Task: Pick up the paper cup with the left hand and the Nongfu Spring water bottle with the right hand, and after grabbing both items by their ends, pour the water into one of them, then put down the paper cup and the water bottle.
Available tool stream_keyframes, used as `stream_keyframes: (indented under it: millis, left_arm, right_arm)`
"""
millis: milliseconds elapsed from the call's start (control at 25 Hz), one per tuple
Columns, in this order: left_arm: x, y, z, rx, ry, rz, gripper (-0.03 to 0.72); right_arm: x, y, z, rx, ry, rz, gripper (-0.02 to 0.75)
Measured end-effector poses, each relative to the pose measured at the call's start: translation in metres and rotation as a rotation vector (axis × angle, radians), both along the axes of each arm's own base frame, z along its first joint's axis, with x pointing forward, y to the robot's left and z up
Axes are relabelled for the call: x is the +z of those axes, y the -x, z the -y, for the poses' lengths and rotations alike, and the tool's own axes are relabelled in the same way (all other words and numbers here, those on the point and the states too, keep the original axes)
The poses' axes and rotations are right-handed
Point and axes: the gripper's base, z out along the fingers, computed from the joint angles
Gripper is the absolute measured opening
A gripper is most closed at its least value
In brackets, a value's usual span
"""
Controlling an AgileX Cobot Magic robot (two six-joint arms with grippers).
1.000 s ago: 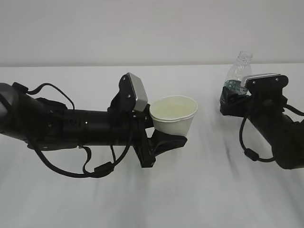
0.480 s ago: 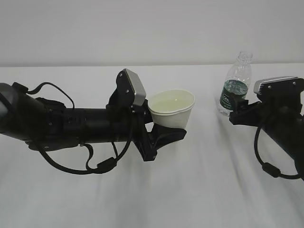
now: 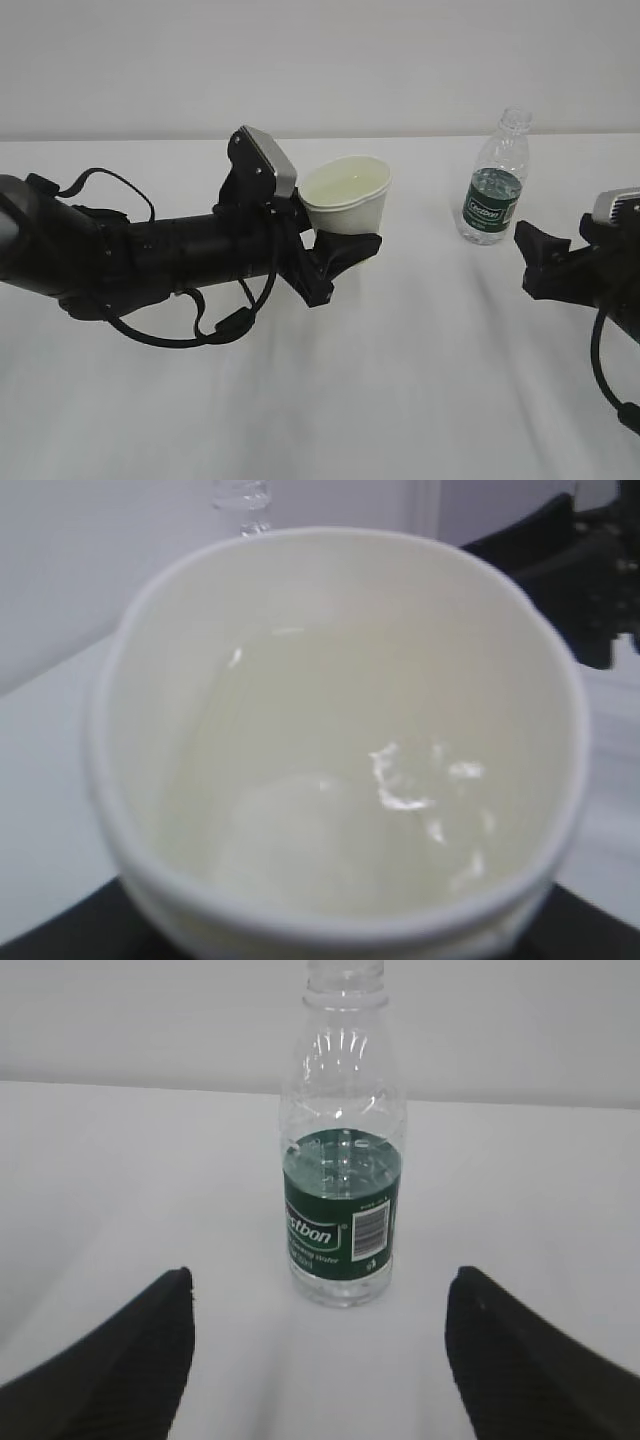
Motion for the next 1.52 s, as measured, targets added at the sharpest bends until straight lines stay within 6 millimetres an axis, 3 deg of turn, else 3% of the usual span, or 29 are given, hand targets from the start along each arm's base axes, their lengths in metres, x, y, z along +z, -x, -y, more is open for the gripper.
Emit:
stream_keyframes:
  millis: [400,880,1280,1520]
  left_arm:
    - [0.001,-0.024,-0.029,0.152,0.021,0.008,0.42]
    - [0.001,-0.054,-0.083,0.312,0.023,0.01,0.42]
    - [0.001,-0.067,-0.116,0.404,0.016,0.006,0.42]
    - [0.0,-0.071,-0.127,0.44,0.008,-0.002,0.42]
  right_arm:
    - [-0.01,0.034,0.002,0.023,-0.022,-0.097,0.588]
    - [-0.013,0.043,0.002,0.031,-0.022,-0.124,0.588]
    - [0.01,0.043,0.005,0.003,-0.041,-0.024,0.588]
    - [0.024,0.037,0.005,-0.004,-0.024,-0.071,0.588]
